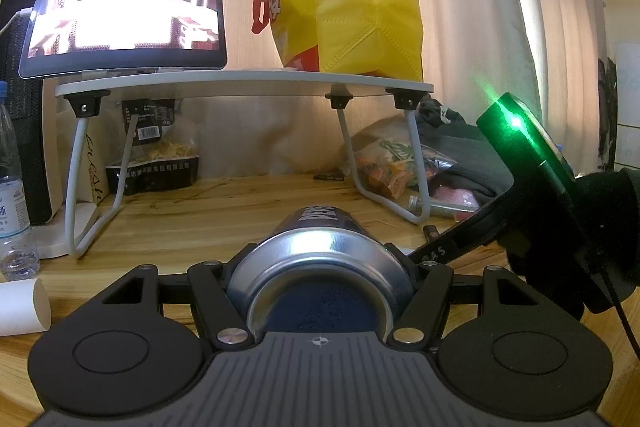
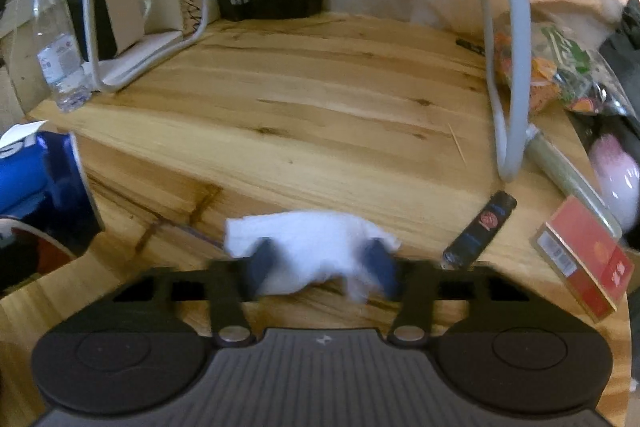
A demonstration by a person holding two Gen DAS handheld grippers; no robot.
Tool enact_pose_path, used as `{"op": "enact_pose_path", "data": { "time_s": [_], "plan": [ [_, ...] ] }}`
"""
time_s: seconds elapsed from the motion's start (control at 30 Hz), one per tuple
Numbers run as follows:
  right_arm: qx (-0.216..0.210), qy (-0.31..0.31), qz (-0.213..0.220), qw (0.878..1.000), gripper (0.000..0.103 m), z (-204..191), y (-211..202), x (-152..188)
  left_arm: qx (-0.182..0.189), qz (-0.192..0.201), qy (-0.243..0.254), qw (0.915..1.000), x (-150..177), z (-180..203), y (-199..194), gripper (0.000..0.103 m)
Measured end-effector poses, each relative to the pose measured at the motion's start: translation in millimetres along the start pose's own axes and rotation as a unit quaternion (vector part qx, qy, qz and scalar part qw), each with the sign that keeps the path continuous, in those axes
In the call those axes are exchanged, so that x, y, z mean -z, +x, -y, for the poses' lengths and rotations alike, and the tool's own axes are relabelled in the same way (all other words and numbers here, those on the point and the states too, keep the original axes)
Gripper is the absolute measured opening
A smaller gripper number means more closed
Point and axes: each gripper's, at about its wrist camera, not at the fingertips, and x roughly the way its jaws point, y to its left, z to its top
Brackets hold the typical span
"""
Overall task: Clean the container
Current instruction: 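Wipe the can's bottom rim with the towel in the right gripper while the left holds the can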
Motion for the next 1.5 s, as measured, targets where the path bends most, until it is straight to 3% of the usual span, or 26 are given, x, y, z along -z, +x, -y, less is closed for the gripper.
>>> {"op": "enact_pose_path", "data": {
  "time_s": [0.13,0.23,0.37,0.47,0.53,0.7,0.8,1.07,1.17,1.33,1.43,1.5],
  "plan": [
    [-0.014,-0.011,0.01,1.0,0.014,1,-3,0,0.001,-0.005,0.003,1.0,0,1,1,0.067],
    [-0.03,-0.014,0.044,0.998,0.014,4,-20,-3,0.006,-0.011,0.007,0.9999,-1,2,3,0.067],
    [-0.062,-0.061,0.114,0.99,0.014,-13,-80,-14,0.013,-0.02,0.016,0.9996,-1,5,7,0.067],
    [-0.115,-0.089,0.137,0.98,0.014,-33,-119,-21,0.021,-0.021,0.027,0.9992,-1,9,7,0.067],
    [-0.146,-0.092,0.117,0.978,0.014,-46,-122,-27,0.026,-0.018,0.037,0.9988,-1,12,6,0.067],
    [-0.133,-0.136,0.075,0.979,0.014,-59,-98,-35,0.012,0.001,0.098,0.9952,1,22,2,0.067],
    [-0.162,-0.138,0.073,0.974,0.014,-62,-101,-33,0.007,0.006,0.13,0.9915,3,28,-1,0.067],
    [-0.252,-0.153,0.075,0.953,0.014,-90,-133,-18,0.004,0.013,0.145,0.9893,2,33,-1,0.067],
    [-0.228,-0.166,0.078,0.956,0.014,-90,-129,-22,0.005,0.008,0.149,0.9889,2,34,0,0.067],
    [-0.134,-0.186,0.075,0.971,0.014,-76,-102,-39,0.0,0.017,0.186,0.9824,6,46,-2,0.067],
    [-0.133,-0.185,0.064,0.972,0.014,-71,-99,-44,-0.009,0.023,0.212,0.9769,9,56,-3,0.067],
    [-0.157,-0.187,0.055,0.968,0.014,-71,-103,-44,-0.015,0.028,0.232,0.9723,12,63,-4,0.067]
  ]
}}
